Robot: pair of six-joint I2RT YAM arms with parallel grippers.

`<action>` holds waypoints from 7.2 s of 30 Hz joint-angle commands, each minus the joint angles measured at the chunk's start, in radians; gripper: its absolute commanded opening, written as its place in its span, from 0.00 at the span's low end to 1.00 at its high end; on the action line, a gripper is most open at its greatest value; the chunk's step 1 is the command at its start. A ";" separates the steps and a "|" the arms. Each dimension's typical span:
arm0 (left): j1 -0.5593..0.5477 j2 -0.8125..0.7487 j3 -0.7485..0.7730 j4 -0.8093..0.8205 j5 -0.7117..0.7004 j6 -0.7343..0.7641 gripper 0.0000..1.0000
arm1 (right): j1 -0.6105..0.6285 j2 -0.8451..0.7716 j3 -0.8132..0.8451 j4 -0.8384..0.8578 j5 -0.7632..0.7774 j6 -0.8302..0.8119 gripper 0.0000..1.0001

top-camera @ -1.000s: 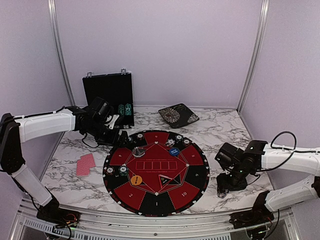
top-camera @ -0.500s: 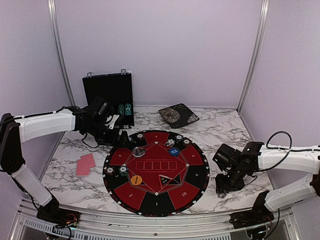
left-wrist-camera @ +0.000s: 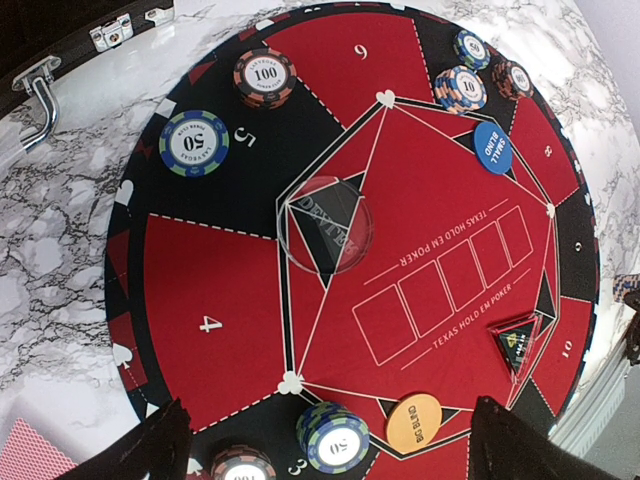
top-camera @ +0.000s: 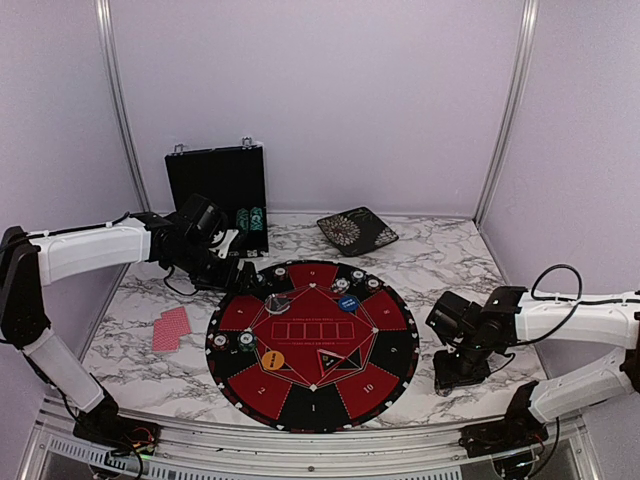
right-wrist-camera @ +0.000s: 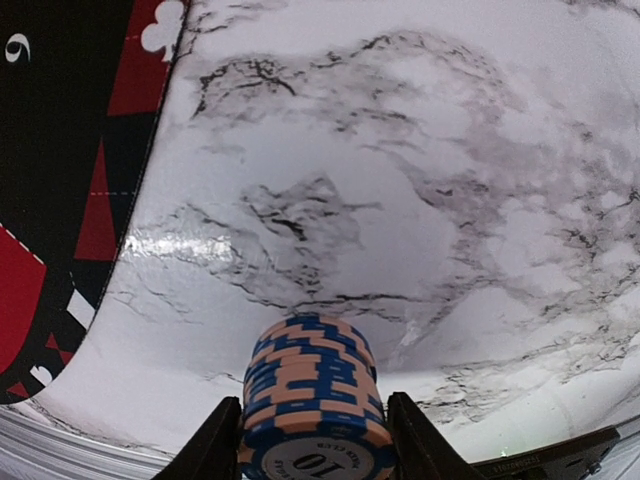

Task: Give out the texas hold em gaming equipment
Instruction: Pick up the pile of poker chips from the pile of poker chips, then place the poker chips pile in the dealer area.

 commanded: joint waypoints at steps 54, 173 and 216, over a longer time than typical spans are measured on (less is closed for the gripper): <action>0.017 -0.121 -0.107 0.002 0.027 -0.025 0.99 | 0.007 0.607 0.840 -0.107 0.127 -0.354 0.25; 0.089 -0.200 -0.221 0.038 0.066 -0.046 0.99 | 0.002 1.513 1.853 -0.061 -0.020 -0.484 0.31; 0.093 -0.222 -0.231 0.041 0.073 -0.048 0.99 | 0.001 1.533 1.876 -0.018 -0.035 -0.471 0.48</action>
